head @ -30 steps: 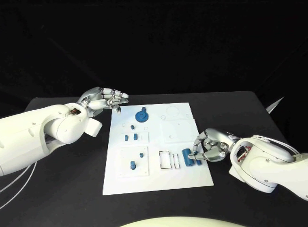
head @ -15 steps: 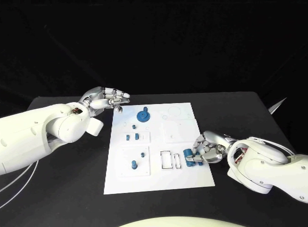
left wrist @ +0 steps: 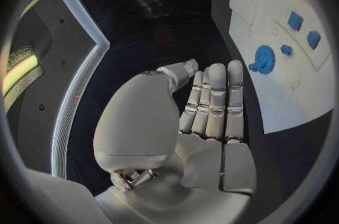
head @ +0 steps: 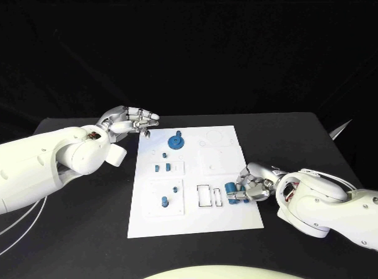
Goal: Assemble the parts on the task board
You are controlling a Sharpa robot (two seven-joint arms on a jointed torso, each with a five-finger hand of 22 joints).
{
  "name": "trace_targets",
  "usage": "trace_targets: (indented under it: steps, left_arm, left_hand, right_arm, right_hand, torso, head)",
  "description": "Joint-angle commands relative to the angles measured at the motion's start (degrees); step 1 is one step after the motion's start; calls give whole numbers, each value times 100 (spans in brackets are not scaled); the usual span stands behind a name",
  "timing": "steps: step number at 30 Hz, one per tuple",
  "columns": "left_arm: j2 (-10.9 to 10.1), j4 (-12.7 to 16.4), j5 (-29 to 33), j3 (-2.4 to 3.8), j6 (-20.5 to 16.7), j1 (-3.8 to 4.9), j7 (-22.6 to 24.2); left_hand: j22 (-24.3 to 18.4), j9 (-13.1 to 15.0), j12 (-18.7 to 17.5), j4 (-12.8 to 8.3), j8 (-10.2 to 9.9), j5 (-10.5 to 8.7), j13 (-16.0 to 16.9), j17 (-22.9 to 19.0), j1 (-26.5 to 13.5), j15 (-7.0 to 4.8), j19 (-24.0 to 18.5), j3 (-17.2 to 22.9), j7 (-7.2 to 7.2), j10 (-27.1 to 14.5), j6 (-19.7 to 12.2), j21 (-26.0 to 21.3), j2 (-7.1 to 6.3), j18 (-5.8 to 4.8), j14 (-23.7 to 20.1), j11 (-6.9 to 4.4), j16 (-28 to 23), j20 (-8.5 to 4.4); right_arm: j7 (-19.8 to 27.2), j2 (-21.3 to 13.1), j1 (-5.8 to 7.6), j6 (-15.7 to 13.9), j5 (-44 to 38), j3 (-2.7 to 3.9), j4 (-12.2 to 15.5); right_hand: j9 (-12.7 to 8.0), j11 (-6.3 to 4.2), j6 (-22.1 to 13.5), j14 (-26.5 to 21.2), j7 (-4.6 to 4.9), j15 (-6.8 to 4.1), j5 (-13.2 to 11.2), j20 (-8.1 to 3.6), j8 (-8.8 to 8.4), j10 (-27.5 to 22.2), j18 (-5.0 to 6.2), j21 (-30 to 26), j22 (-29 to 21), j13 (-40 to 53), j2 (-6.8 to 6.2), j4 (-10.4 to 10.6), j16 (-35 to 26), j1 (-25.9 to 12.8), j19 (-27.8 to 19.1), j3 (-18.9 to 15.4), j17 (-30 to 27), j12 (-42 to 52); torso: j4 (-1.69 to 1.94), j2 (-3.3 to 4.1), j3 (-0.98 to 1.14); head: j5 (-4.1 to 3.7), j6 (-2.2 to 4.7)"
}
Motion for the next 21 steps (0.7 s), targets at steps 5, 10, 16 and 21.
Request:
trace_targets:
  steps: [5,10,16,21]
  left_arm:
    - [-4,16,39,4,93,2,26]
    - [-4,20,39,3,97,2,24]
    - [-9,22,39,3,90,2,22]
    - [-13,24,39,3,90,2,20]
  left_hand:
    - [-7,7,28,10,42,9,-10,-5,-30,37,46,-13,-3,-41,-11,-25,13,83,-16,-13,-6,-6]
    - [-7,7,28,10,42,9,-10,-5,-30,37,46,-13,-3,-41,-11,-25,13,83,-16,-13,-6,-6]
    - [-7,7,28,10,42,9,-10,-5,-30,37,46,-13,-3,-41,-11,-25,13,83,-16,-13,-6,-6]
    - [-7,7,28,10,42,9,-10,-5,-30,37,46,-13,-3,-41,-11,-25,13,83,-16,-13,-6,-6]
  right_arm:
    - [-370,153,-78,188,-408,-2,-72]
    - [-403,216,-115,131,-457,-3,-69]
    - [-412,234,-129,6,-475,-3,-45]
    - [-412,222,-132,-181,-460,-3,-11]
  right_hand:
    - [40,-43,43,489,-65,-57,26,-55,76,70,-38,21,1505,856,-4,-3,18,-45,599,-183,896,-9]
    - [79,-65,80,490,-89,-76,29,-69,138,83,-38,21,1505,870,64,-19,19,103,599,-240,902,1]
    - [118,-90,98,496,-115,-99,29,-92,201,117,-38,21,1505,906,160,-34,26,365,599,-231,928,38]
    - [127,-108,114,500,-132,-115,39,-107,228,146,-38,21,1505,936,278,-30,33,576,599,-114,948,71]
  torso:
    - [-1,-3,-1]
    - [9,0,-2]
    - [1,-3,-3]
    - [2,-2,-1]
  head:
    - [-10,3]
    - [-8,6]
    - [11,14]
    - [21,16]
